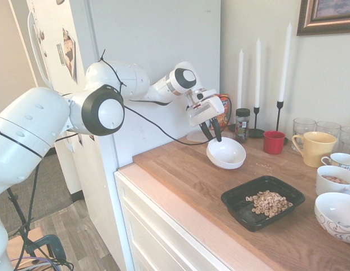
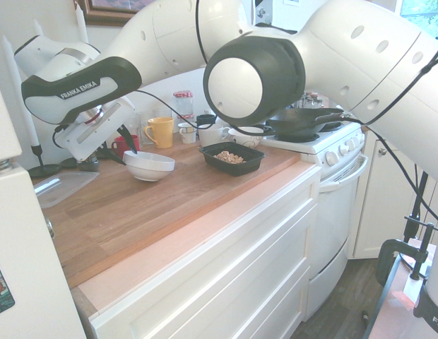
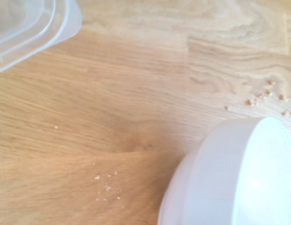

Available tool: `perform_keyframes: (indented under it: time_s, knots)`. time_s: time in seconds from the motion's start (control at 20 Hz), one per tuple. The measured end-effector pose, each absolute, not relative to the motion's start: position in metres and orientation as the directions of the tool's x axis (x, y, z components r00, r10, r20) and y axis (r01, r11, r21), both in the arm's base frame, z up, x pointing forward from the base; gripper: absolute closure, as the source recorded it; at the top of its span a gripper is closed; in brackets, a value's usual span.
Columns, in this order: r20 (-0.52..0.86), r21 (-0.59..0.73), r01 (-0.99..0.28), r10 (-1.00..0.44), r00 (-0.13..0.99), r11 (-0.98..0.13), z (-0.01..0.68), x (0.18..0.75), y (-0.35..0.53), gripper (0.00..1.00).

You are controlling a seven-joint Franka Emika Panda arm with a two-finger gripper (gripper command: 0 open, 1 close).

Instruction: Put the cereal into the box

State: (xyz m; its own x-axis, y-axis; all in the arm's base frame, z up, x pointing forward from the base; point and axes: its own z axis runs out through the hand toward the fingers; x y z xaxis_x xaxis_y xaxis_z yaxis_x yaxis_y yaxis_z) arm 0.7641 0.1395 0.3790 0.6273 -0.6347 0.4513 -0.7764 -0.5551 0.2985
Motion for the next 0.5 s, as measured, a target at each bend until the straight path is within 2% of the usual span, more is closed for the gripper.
perform_keyframes:
  time_s: [0.5]
  knots:
    - [0.461,0.293,-0.778,-0.631,0.624,-0.555,0.3874,0.7641,0.1373,0.0]
